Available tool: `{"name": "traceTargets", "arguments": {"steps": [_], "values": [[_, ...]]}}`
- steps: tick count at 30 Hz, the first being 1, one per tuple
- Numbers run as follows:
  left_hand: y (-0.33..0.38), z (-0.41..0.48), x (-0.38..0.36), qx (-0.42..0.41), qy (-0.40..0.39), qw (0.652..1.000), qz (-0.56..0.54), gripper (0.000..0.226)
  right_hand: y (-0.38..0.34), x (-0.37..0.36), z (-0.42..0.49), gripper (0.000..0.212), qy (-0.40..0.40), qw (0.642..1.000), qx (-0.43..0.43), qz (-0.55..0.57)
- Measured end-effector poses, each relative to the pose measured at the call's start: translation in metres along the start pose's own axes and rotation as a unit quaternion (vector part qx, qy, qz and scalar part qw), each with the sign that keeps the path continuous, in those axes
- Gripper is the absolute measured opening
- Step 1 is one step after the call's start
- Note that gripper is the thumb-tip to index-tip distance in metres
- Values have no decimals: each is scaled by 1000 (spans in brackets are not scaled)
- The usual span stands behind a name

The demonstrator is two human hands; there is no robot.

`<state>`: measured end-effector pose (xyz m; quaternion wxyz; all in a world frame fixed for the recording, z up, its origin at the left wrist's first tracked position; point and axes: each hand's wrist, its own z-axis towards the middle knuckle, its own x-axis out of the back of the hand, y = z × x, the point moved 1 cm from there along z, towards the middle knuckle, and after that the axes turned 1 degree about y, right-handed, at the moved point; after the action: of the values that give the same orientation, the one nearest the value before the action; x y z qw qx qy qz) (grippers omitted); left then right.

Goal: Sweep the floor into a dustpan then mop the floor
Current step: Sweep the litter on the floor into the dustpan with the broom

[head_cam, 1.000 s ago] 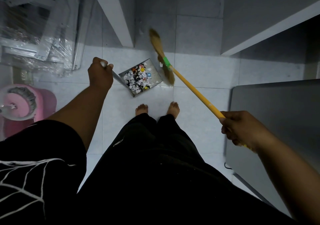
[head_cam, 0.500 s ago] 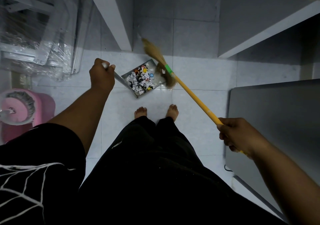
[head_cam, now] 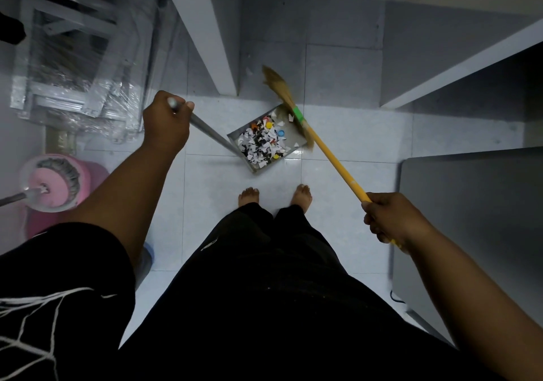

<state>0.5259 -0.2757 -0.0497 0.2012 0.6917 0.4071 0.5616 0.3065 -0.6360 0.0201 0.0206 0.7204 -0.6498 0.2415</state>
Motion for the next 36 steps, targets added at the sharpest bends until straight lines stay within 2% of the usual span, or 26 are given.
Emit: {"name": "traceTargets", "arguments": {"steps": [9,16,22,25,30,36], "values": [[9,-7,50,5,41,997,-58,19,-19,0,10,13,4,1000,1,-8],[-1,-4,72,-12,36,999,-3,13,-33,15,-3,13,5,1000,8,7],[-19,-6,67,3,53,998,24,18,-35,39,-28,14,10,1000,21,15],[-28,-7,63,9,62,997,36,20,-37,25,-33,11,28,998,29,-37],[-36,-14,55,18,77,996,31,18,-35,13,-28,13,31,999,23,-21],[-30,-30,29,72,79,994,30,20,-33,34,-12,14,30,997,57,-43]]}}
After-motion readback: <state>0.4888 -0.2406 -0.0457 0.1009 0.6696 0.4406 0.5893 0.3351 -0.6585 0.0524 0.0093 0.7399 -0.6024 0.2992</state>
